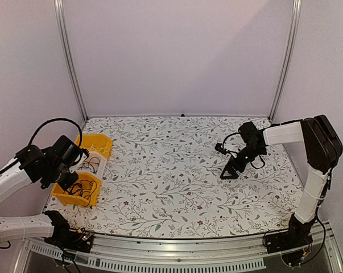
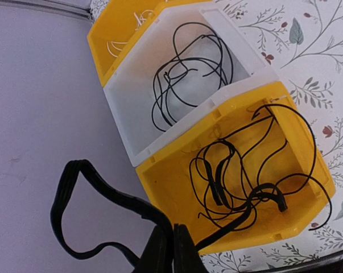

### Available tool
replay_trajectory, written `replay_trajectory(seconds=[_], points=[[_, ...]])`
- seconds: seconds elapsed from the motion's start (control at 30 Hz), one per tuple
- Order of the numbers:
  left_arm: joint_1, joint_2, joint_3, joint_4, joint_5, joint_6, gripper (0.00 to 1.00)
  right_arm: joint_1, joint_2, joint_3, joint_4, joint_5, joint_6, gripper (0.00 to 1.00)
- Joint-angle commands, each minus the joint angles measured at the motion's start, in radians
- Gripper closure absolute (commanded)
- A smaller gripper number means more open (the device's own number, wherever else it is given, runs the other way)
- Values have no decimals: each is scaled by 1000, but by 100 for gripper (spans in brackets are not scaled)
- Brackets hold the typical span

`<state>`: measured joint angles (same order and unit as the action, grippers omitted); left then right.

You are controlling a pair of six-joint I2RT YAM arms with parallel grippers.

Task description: Untangle the cables

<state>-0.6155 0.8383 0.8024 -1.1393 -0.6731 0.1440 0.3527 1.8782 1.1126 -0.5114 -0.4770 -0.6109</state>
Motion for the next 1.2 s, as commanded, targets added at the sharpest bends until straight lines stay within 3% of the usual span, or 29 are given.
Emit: replay_trajectory(seconds=[0.0, 0.17, 0.37, 0.47, 0.57, 0.7, 1.0, 1.17], points=[[80, 19, -81, 103, 79, 92, 100, 12, 55, -12, -47, 23, 0, 1], [117, 46, -158, 241, 126, 154, 100, 11, 53, -14, -47, 28, -3, 1], [124, 50, -183, 261, 206, 165, 100, 12, 53, -13, -54, 25, -5, 1], [124, 47, -207, 238, 197, 157, 77, 12, 50, -10, -58, 22, -6, 1], [129, 55, -185, 221, 196, 146, 61, 12, 42, -3, -66, 12, -6, 1], [129, 113, -115, 174, 184, 134, 53, 11, 20, 21, -98, 7, -7, 1], [126, 232, 247, -21, 235, 161, 42, -93, -121, 169, -278, -128, -71, 1], [92, 296, 392, 53, 236, 118, 29, -164, -225, 267, -237, -78, -4, 1]])
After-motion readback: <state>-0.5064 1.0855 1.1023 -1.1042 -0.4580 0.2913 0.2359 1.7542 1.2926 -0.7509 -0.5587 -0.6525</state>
